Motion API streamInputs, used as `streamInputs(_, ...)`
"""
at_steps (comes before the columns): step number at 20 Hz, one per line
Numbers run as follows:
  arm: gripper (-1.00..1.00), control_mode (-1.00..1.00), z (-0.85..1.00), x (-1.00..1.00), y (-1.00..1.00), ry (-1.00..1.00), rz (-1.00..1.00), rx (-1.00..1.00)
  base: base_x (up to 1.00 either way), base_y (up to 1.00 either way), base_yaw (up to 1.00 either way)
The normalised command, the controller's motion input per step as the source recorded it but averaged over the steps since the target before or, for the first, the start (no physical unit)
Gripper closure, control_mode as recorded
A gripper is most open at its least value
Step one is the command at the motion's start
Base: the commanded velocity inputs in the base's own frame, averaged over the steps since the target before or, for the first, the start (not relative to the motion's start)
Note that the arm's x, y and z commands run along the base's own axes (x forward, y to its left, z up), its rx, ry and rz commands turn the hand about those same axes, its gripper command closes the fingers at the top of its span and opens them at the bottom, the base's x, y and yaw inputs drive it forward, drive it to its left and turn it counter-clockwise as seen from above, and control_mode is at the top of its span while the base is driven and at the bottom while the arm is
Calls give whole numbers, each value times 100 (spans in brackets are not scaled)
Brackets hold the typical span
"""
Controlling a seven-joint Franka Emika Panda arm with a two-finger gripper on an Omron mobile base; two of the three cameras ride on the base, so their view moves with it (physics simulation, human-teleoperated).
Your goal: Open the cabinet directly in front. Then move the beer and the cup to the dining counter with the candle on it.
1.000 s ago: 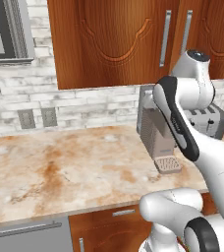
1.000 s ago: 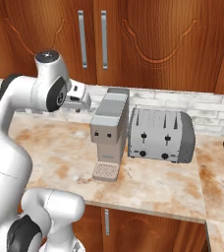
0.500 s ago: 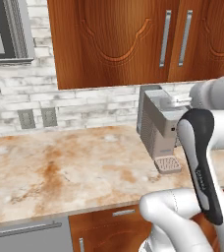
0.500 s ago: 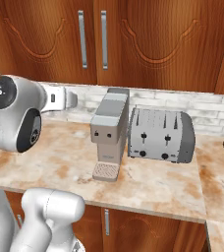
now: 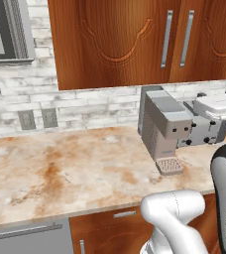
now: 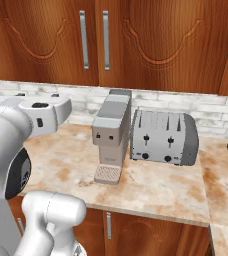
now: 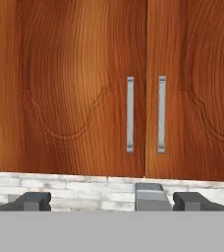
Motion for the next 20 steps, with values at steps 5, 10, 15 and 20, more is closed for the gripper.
streamInputs(5, -100, -100, 23, 0, 0, -13, 0, 0, 0, 0, 0)
streamInputs(10, -100, -100, 63, 4, 8, -30, 0, 0, 0, 0, 0)
streamInputs(15, -100, -100, 10, 56, 2, 0, 0, 0, 0, 0, 0)
streamInputs(20, -100, -100, 0, 82, 0, 2, 0, 0, 0, 0, 0)
